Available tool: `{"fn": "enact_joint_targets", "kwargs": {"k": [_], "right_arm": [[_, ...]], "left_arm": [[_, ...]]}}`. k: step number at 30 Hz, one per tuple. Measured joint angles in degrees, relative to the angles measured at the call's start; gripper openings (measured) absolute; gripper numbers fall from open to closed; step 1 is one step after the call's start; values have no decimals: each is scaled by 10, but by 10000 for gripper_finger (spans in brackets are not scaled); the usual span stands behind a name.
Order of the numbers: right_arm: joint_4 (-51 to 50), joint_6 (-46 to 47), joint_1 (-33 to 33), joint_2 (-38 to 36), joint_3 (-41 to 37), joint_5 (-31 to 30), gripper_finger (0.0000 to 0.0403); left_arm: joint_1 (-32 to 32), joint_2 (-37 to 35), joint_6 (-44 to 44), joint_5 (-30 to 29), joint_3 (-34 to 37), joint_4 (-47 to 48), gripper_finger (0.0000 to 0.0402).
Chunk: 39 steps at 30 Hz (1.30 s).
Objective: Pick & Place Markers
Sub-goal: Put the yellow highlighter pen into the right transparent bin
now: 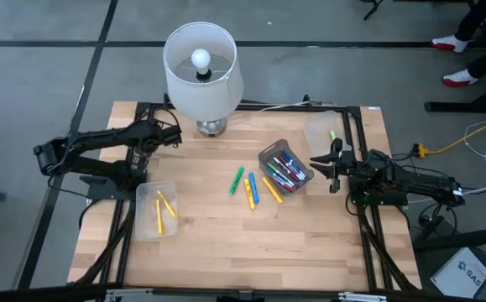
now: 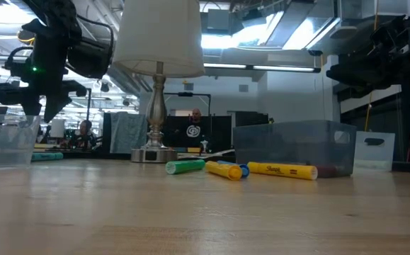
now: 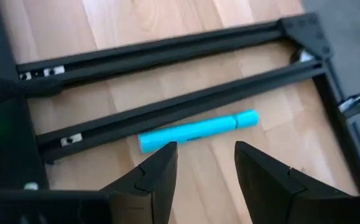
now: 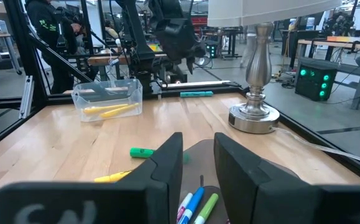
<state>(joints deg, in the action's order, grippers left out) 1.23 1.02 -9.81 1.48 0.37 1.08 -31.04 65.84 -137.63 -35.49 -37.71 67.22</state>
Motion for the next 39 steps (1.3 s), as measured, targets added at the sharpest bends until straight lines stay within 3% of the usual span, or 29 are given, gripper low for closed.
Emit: {"fn": "enact_joint_targets", "kwargs": {"k": [12,23,28,39], "right_arm": [[0,0,0,0,0,0,90],[0,0,0,0,0,0,91],[0,0,0,0,0,0,90],[0,0,0,0,0,0,91]], "left_arm": [[-2,0,15,176,0,-12,157],[-7,0,123,170,0,-12,157],[-30,0,99,163,0,-29,157],[-85,0,92,144,0,-171,157]]}}
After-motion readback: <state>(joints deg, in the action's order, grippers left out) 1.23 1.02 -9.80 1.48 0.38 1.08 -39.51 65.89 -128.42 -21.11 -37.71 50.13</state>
